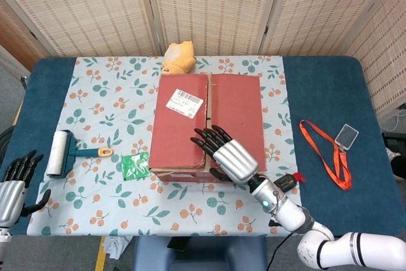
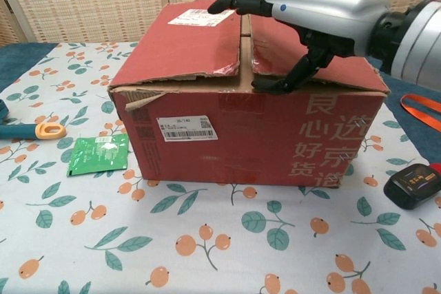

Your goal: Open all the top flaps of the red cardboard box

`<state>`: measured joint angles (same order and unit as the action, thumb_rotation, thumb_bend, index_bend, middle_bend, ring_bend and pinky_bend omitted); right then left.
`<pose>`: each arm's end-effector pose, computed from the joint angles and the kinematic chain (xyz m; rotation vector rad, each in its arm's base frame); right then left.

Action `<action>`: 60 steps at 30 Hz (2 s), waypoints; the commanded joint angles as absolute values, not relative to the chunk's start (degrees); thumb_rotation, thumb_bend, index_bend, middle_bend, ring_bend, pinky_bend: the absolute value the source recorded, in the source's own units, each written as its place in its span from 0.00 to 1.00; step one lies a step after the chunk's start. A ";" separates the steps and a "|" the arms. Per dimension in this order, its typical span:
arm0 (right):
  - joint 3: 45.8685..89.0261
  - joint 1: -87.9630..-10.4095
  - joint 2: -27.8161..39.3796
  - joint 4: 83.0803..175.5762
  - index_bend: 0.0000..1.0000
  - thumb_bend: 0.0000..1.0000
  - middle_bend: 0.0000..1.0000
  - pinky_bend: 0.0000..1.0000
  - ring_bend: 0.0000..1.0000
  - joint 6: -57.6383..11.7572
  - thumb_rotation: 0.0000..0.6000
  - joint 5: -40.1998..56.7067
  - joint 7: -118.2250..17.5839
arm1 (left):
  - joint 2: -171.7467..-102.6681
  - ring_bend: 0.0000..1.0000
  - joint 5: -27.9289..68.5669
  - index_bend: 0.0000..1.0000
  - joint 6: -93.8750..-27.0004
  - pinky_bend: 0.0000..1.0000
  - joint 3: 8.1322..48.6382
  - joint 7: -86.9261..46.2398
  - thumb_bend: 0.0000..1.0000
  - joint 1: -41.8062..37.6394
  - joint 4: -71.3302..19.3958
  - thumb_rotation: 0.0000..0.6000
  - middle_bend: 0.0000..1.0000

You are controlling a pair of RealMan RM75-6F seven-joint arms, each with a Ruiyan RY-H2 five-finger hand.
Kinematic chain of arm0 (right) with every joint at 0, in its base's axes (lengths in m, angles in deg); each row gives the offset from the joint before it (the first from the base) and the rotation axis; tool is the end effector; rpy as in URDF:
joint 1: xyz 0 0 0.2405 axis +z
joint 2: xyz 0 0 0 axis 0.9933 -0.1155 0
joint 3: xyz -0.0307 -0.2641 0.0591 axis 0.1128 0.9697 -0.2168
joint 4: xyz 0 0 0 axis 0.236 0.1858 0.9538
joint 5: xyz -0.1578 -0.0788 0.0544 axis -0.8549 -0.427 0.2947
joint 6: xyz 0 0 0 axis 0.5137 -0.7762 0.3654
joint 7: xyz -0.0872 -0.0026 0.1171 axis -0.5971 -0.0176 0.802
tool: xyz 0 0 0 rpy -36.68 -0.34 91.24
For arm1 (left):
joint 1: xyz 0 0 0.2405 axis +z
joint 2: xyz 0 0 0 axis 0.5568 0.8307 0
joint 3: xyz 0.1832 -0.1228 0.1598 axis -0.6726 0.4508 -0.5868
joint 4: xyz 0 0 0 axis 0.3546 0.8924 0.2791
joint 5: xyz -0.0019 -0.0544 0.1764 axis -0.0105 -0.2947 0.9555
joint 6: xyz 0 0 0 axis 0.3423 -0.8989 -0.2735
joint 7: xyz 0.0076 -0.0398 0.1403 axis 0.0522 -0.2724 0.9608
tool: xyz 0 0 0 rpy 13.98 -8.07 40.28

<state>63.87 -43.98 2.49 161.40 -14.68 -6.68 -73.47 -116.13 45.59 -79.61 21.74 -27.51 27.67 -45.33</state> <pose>-0.0866 -0.3006 0.0552 2.0346 -0.8003 1.2281 -0.3170 0.1854 0.1947 -1.4001 -0.9816 -0.9507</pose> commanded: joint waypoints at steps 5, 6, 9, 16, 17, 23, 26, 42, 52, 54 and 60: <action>63.45 -42.19 3.96 159.58 0.00 0.42 0.00 0.00 0.00 -15.25 1.00 -4.61 -75.33 | -115.89 0.00 45.68 0.00 -80.31 0.00 21.85 -28.14 0.44 28.02 -45.32 1.00 0.00; 63.35 -42.08 4.04 159.44 0.00 0.42 0.00 0.00 0.00 -15.62 1.00 -4.78 -75.35 | -115.87 0.00 45.68 0.00 -80.35 0.00 21.86 -28.23 0.44 28.04 -45.27 1.00 0.00; 63.24 -42.12 3.95 159.39 0.00 0.42 0.00 0.00 0.00 -17.04 1.00 -5.42 -74.96 | -115.87 0.00 45.55 0.00 -80.18 0.00 21.89 -28.26 0.44 28.01 -45.07 1.00 0.00; 63.99 -45.07 0.25 163.49 0.00 0.42 0.00 0.00 0.00 -22.99 1.00 -8.53 -74.33 | -116.00 0.00 45.65 0.00 -80.09 0.00 21.85 -27.48 0.44 27.96 -45.06 1.00 0.00; 64.40 -46.13 -0.81 164.66 0.00 0.42 0.00 0.00 0.00 -24.54 1.00 -9.20 -74.50 | -116.05 0.00 45.79 0.00 -80.11 0.00 21.78 -27.26 0.44 27.96 -45.13 1.00 0.00; 68.37 -54.98 -6.91 170.06 0.00 0.42 0.00 0.00 0.00 -36.50 1.00 -14.89 -75.19 | -116.19 0.00 46.65 0.00 -80.06 0.00 21.30 -25.87 0.44 27.91 -45.51 1.00 0.00; 71.69 -60.98 -9.68 170.97 0.00 0.42 0.00 0.00 0.00 -43.64 1.00 -18.25 -74.99 | -116.21 0.00 46.95 0.00 -80.10 0.00 21.13 -25.42 0.44 27.93 -45.74 1.00 0.00; 82.39 -81.58 -12.92 159.54 0.00 0.42 0.00 0.00 0.00 -63.51 1.00 -26.65 -60.53 | -118.23 0.00 50.63 0.00 -80.13 0.00 20.15 -23.28 0.44 26.96 -47.73 1.00 0.00; 81.07 -81.08 -14.28 154.36 0.00 0.42 0.00 0.00 0.00 -55.98 1.00 -20.63 -49.66 | -116.42 0.00 48.65 0.00 -72.20 0.00 22.64 -13.32 0.43 21.07 -63.89 1.00 0.00; 80.74 -80.77 -14.92 153.97 0.00 0.42 0.00 0.00 0.00 -54.96 1.00 -20.36 -48.13 | -116.84 0.00 47.73 0.00 -71.41 0.01 23.45 -10.37 0.43 20.15 -66.36 1.00 0.00; 79.85 -79.74 -17.57 154.08 0.00 0.42 0.00 0.00 0.00 -52.25 1.00 -20.35 -45.05 | -121.08 0.00 43.11 0.00 -70.73 0.02 26.97 1.68 0.42 17.20 -72.99 1.00 0.00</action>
<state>80.07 -79.99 -17.14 154.04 -52.64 -20.34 -45.44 -118.64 46.18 -71.93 24.55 -4.54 19.57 -68.63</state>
